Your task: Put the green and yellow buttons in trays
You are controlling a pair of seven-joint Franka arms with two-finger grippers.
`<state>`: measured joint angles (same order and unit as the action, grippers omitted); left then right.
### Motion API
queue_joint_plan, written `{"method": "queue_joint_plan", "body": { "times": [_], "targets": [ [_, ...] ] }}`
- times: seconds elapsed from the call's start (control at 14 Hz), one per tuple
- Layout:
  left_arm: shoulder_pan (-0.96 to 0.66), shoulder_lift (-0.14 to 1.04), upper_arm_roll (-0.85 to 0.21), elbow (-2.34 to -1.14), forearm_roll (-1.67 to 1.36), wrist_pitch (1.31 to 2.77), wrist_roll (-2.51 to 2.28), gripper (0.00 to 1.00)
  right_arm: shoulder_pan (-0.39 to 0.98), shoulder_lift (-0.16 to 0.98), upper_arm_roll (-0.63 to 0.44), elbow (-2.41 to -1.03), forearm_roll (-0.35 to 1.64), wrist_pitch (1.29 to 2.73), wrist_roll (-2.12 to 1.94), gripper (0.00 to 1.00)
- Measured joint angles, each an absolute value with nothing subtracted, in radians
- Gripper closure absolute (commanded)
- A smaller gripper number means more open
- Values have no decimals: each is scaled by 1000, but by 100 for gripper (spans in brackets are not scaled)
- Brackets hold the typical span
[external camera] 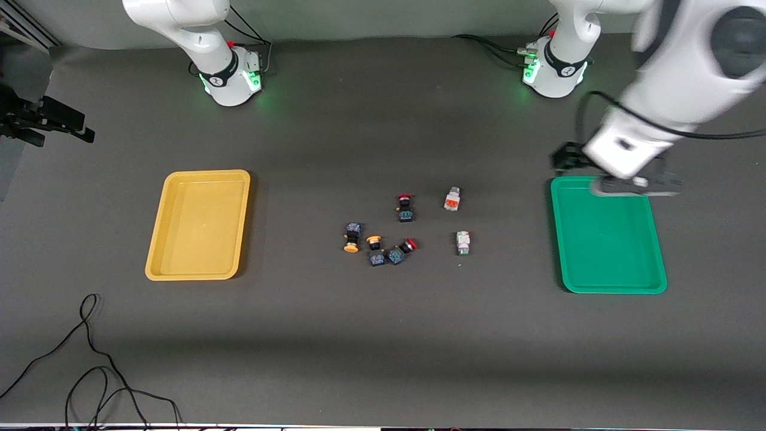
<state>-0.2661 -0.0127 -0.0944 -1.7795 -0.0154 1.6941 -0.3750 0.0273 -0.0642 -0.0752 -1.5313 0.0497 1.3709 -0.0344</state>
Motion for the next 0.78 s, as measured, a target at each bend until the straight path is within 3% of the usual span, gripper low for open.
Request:
{"method": "queue_joint_plan", "body": {
  "times": [0.43, 0.78],
  "targets": [
    [-528, -22, -107, -1917, -16, 1889, -643, 0, 27, -62, -79, -1530, 48, 1372, -34, 0],
    [-602, -22, -107, -1990, -16, 1968, -669, 0, 27, -62, -80, -1530, 47, 1373, -34, 0]
  ]
}}
